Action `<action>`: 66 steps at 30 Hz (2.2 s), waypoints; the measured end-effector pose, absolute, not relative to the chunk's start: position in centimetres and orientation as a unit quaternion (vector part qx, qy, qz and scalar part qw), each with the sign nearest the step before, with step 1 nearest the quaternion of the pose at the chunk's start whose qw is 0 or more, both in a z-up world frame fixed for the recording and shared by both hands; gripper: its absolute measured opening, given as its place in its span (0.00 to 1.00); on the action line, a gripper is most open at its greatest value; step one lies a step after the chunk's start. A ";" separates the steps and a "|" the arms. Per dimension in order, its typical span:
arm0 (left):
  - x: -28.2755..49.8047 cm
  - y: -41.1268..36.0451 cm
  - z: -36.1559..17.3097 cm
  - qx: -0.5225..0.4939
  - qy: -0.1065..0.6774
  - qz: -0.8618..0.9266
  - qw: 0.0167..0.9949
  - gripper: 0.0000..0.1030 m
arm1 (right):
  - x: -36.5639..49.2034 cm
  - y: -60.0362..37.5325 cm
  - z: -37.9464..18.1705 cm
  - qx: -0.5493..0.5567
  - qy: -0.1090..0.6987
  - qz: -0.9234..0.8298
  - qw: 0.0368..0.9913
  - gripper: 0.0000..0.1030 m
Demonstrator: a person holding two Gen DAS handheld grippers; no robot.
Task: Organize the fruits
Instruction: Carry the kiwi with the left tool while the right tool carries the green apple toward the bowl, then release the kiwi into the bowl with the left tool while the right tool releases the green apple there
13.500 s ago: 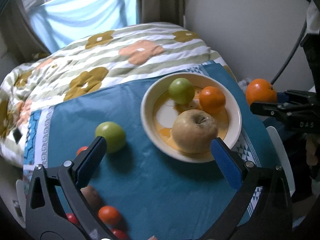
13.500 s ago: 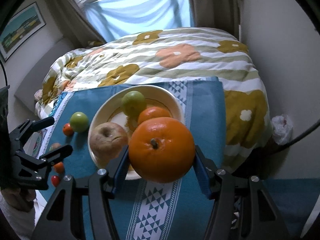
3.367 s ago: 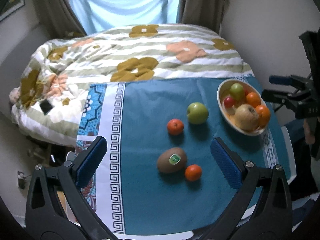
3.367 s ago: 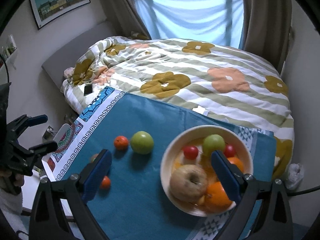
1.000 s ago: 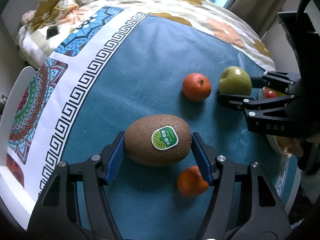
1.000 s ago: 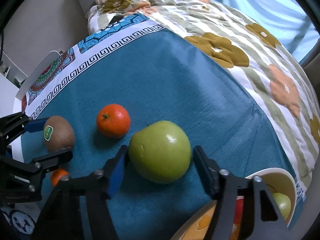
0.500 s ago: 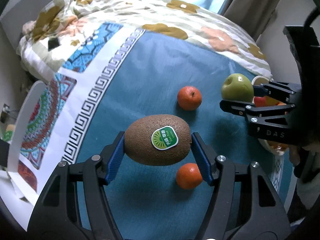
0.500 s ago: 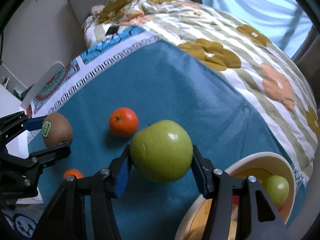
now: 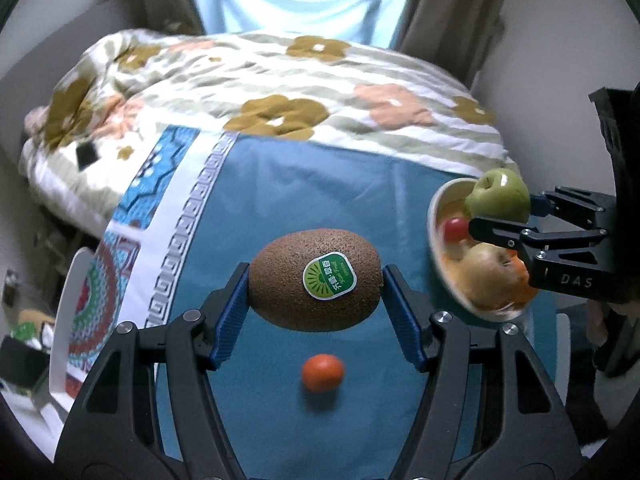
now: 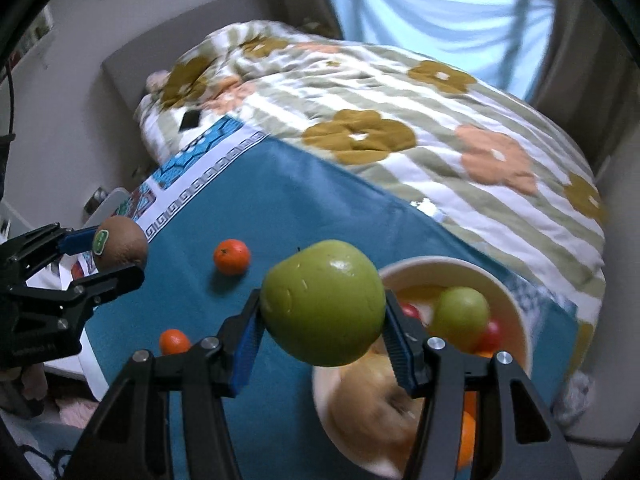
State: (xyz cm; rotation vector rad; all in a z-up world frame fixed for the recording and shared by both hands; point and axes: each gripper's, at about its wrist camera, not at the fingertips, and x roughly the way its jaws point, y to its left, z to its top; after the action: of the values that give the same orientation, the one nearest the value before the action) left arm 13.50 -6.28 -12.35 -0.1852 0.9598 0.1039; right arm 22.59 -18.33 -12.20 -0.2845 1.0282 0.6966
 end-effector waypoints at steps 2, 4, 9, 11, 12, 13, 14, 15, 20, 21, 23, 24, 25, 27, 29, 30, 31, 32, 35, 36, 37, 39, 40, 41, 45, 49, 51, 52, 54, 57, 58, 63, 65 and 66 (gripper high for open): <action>14.0 -7.2 -11.8 -0.083 0.457 0.037 0.885 0.67 | 22.5 -19.8 -11.6 -0.126 0.478 0.309 0.813 0.50; 14.4 -8.2 -11.4 -0.079 0.455 0.023 0.887 0.67 | 22.6 -21.1 -11.2 -0.119 0.477 0.297 0.819 0.50; 15.8 -11.4 -10.9 -0.060 0.452 -0.014 0.890 0.67 | 22.4 -24.6 -10.3 -0.105 0.473 0.266 0.833 0.50; 16.6 -12.8 -11.1 -0.055 0.454 -0.031 0.889 0.67 | 22.3 -26.2 -10.1 -0.098 0.474 0.253 0.838 0.50; 17.0 -13.6 -11.2 -0.053 0.455 -0.040 0.888 0.67 | 22.3 -26.7 -10.1 -0.095 0.474 0.248 0.839 0.50; 17.3 -14.1 -11.4 -0.051 0.456 -0.045 0.887 0.67 | 22.3 -27.4 -10.1 -0.091 0.475 0.243 0.841 0.50; 17.7 -14.9 -11.6 -0.048 0.457 -0.053 0.886 0.67 | 22.4 -28.0 -10.1 -0.088 0.476 0.237 0.842 0.50; 18.2 -15.7 -11.9 -0.045 0.459 -0.062 0.885 0.67 | 22.4 -28.7 -10.2 -0.084 0.477 0.233 0.843 0.50; 20.3 -18.9 -13.3 -0.033 0.468 -0.093 0.878 0.67 | 22.5 -31.6 -10.9 -0.066 0.485 0.210 0.846 0.50; 20.6 -19.5 -13.5 -0.030 0.469 -0.097 0.877 0.67 | 22.5 -32.1 -11.0 -0.063 0.486 0.207 0.846 0.50; 21.5 -20.8 -14.1 -0.022 0.472 -0.108 0.875 0.67 | 22.6 -33.3 -11.3 -0.056 0.489 0.201 0.847 0.50; 22.0 -21.4 -14.4 -0.018 0.474 -0.113 0.873 0.67 | 22.6 -33.7 -11.4 -0.053 0.490 0.198 0.847 0.50; 22.4 -21.9 -14.7 -0.015 0.475 -0.117 0.872 0.67 | 22.7 -34.2 -11.6 -0.050 0.491 0.196 0.847 0.50; 23.4 -22.9 -15.4 -0.010 0.477 -0.123 0.870 0.67 | 22.9 -35.0 -11.9 -0.044 0.494 0.191 0.847 0.50; 24.0 -23.6 -16.0 -0.002 0.479 -0.125 0.869 0.67 | 23.1 -35.7 -12.3 -0.040 0.496 0.187 0.847 0.50; 24.4 -24.0 -16.4 0.003 0.480 -0.125 0.868 0.67 | 23.1 -36.0 -12.4 -0.038 0.496 0.186 0.847 0.50; 24.6 -24.3 -16.6 0.007 0.481 -0.126 0.868 0.67 | 23.2 -36.2 -12.6 -0.036 0.497 0.186 0.847 0.50; 24.9 -24.6 -17.0 0.011 0.483 -0.125 0.867 0.67 | 23.3 -36.5 -12.8 -0.035 0.497 0.185 0.847 0.50; 25.4 -25.1 -17.6 0.024 0.486 -0.123 0.865 0.68 | 23.7 -36.8 -13.2 -0.030 0.497 0.187 0.847 0.50; 25.5 -25.2 -17.8 0.029 0.487 -0.122 0.864 0.68 | 23.8 -36.9 -13.3 -0.029 0.497 0.188 0.847 0.50; 25.5 -25.2 -17.9 0.033 0.488 -0.121 0.864 0.68 | 23.9 -37.0 -13.4 -0.027 0.496 0.189 0.847 0.50; 25.4 -25.3 -17.9 0.035 0.485 -0.125 0.865 0.72 | 23.9 -37.0 -13.6 -0.025 0.495 0.191 0.847 0.50; 25.3 -25.2 -17.7 0.035 0.482 -0.125 0.867 0.85 | 24.0 -37.0 -13.7 -0.025 0.495 0.192 0.847 0.50; 25.2 -25.1 -17.5 0.035 0.478 -0.123 0.869 1.00 | 24.1 -37.0 -13.6 -0.025 0.495 0.192 0.847 0.50; 24.5 -23.9 -16.5 0.034 0.467 -0.115 0.876 1.00 | 24.6 -36.8 -13.8 -0.022 0.494 0.193 0.847 0.50; 23.7 -21.8 -15.8 0.026 0.468 -0.096 0.878 1.00 | 25.2 -36.2 -13.9 -0.019 0.493 0.201 0.846 0.50; 23.2 -20.7 -15.4 0.021 0.467 -0.083 0.880 1.00 | 25.6 -35.6 -13.9 -0.017 0.492 0.207 0.845 0.50; 23.0 -20.2 -15.2 0.020 0.466 -0.077 0.881 1.00 | 25.8 -35.3 -13.8 -0.019 0.492 0.210 0.845 0.50; 22.6 -19.1 -14.9 0.017 0.466 -0.066 0.882 1.00 | 26.2 -34.7 -13.6 -0.022 0.490 0.215 0.845 0.50; 22.1 -17.8 -14.4 0.009 0.465 -0.053 0.884 1.00 | 26.7 -33.9 -13.5 -0.026 0.487 0.223 0.844 0.50; 21.9 -17.4 -14.3 0.007 0.465 -0.050 0.884 1.00 | 27.0 -33.5 -13.5 -0.030 0.487 0.225 0.844 0.50; 21.2 -16.1 -14.1 -0.004 0.462 -0.036 0.886 1.00 | 27.9 -32.3 -14.5 -0.038 0.491 0.233 0.839 0.50; 21.0 -15.6 -14.2 -0.008 0.462 -0.031 0.886 1.00 | 28.3 -32.1 -15.1 -0.041 0.493 0.233 0.837 0.50; 20.9 -15.5 -14.2 -0.010 0.462 -0.028 0.886 1.00 | 28.5 -32.1 -15.4 -0.041 0.493 0.233 0.837 0.50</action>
State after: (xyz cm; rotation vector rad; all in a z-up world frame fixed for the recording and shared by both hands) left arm 20.92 -15.46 -14.23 -0.0205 0.9604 -0.0585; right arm 28.54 -32.12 -15.39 -0.0868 1.0444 0.4942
